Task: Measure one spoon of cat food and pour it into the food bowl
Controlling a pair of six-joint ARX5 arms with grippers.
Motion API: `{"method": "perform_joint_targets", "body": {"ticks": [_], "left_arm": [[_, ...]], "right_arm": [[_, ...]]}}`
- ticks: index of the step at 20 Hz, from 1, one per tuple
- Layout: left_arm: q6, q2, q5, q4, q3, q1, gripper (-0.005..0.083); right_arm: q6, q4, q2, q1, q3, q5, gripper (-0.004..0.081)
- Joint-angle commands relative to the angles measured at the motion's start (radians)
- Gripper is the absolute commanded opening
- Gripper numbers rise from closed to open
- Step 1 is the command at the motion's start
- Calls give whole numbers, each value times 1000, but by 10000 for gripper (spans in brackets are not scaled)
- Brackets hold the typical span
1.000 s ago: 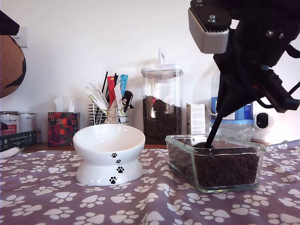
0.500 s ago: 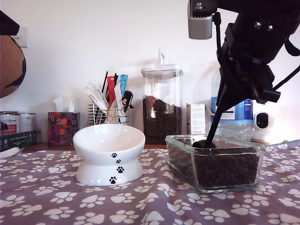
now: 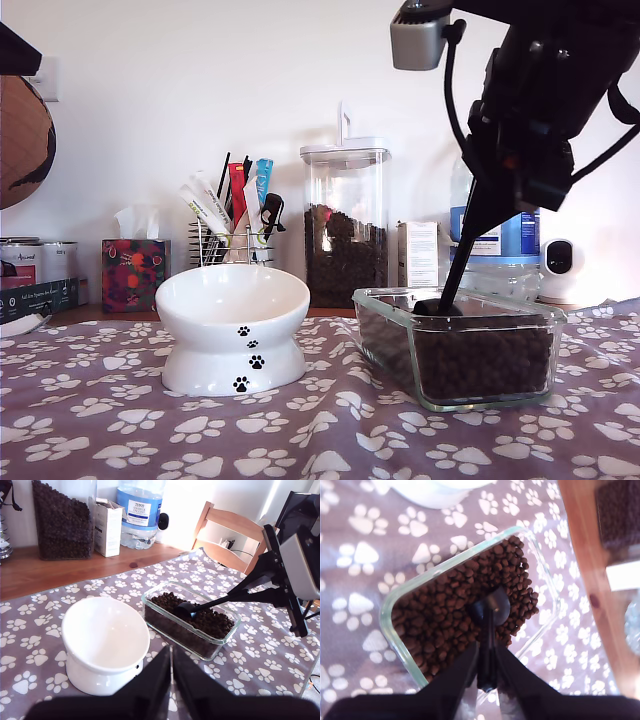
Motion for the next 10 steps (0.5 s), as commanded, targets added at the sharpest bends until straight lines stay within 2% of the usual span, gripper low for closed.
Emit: {"method": "perform_joint_targets", "body": {"ticks": [1, 10], "left_arm": [[-3, -3, 2, 5, -3, -3, -19], [-3, -3, 2, 5, -3, -3, -19]], "right_arm": [[48, 3, 2, 5, 11, -8, -13], [274, -3, 3, 5, 11, -53, -13]]}}
